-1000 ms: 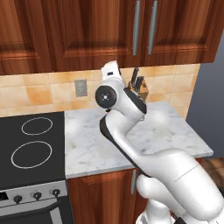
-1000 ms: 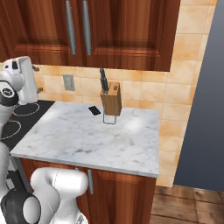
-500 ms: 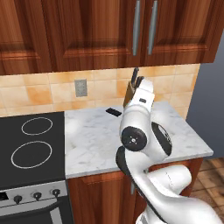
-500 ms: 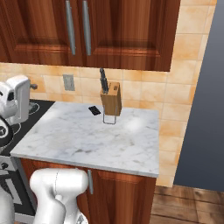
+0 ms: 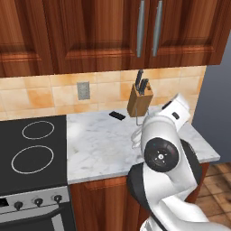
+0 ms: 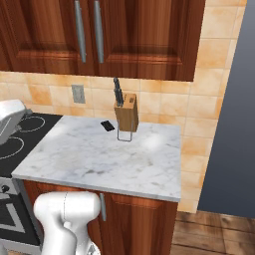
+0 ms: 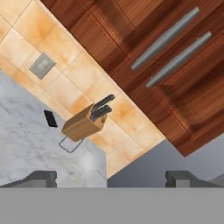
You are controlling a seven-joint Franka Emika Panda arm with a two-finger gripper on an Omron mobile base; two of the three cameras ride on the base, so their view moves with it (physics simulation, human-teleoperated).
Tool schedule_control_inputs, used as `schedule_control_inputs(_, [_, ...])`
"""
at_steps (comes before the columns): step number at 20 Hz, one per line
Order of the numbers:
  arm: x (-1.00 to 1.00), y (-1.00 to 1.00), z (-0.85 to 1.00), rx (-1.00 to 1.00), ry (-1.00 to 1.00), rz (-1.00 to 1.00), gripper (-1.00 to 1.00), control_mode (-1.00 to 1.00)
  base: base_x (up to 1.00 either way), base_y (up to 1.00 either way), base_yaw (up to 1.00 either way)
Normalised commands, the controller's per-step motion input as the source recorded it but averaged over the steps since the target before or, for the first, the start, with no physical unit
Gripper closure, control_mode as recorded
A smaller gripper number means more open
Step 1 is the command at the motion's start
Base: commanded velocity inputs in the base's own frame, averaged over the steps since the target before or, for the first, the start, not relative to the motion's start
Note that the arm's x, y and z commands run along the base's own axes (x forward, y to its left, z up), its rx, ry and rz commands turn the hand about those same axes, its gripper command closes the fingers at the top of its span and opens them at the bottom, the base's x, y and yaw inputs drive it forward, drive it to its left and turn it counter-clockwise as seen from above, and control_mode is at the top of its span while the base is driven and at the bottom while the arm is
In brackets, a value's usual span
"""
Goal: Close all open cabinet doors.
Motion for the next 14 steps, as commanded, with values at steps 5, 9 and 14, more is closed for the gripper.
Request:
schedule_control_inputs(5, [-0.06,0.0,-0.1,0.0,0.0,0.0,-1.0,-1.0,0.0,0.0,0.0])
schedule_control_inputs(9, [-0.19,0.0,-0.05,0.0,-0.01,0.0,-1.0,-1.0,0.0,0.0,0.0])
schedule_control_inputs(14, [-0.09,0.0,-0.04,0.0,0.0,0.0,-1.0,-1.0,0.0,0.0,0.0])
